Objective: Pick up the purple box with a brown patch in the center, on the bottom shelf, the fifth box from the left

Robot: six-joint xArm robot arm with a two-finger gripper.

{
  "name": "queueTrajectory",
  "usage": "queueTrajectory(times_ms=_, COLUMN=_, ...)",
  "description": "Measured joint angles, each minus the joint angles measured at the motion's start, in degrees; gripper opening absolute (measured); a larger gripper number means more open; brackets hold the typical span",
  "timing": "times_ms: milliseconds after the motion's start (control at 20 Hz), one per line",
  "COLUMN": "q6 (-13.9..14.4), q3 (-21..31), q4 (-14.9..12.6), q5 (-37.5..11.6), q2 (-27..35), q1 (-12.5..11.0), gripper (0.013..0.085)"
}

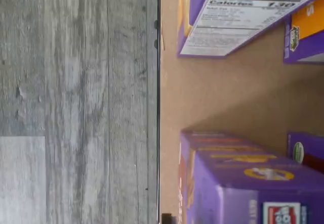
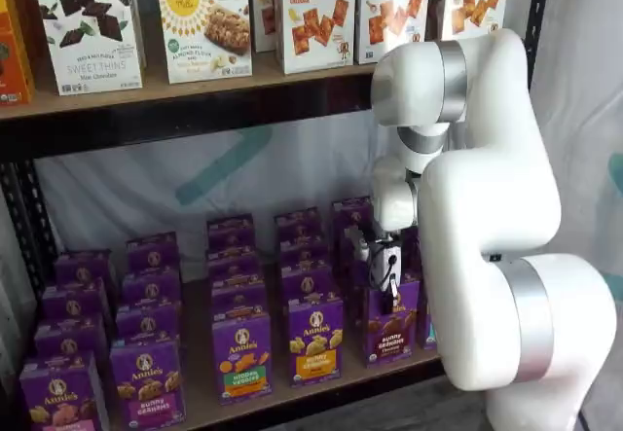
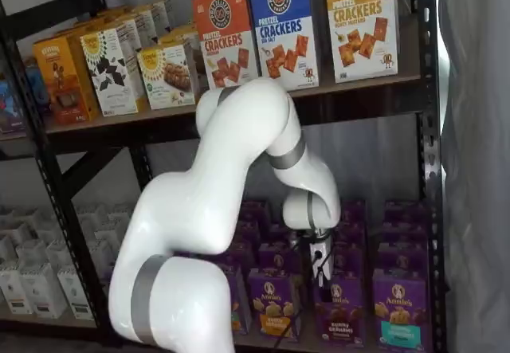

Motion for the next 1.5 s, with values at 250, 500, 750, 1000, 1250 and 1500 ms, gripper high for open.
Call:
queueTrajectory(times_ms=250, q6=0.1, q3=-0.2, q4=0.0, q5=0.2, q2=0.1, q1=0.1, gripper=0.041)
queueTrajectory(times_ms=500, q6=0.4, q3=-0.1, q4=-0.3, q5=-0.4, q2=0.1, q1=0.1, gripper=0.041)
queueTrajectory(times_ms=750, q6=0.2, q3=-0.2, q4=0.0, q5=0.0, q2=0.1, q1=0.2, gripper=0.033)
queueTrajectory(times_ms=1000, q6=0.2, q3=0.0, q4=-0.1, q5=0.0, q2=0.0, q1=0.2, gripper=0.029)
queueTrajectory(times_ms=1250, q6=-2.5, q3=0.8, q4=3.3, q5=0.7, q2=-0.8, q1=0.4, gripper=0.029)
queueTrajectory(times_ms=1500, q6=-3.8, q3=5.2, q4=4.9, q5=-0.1, q2=-4.0, q1=0.6, gripper=0.029)
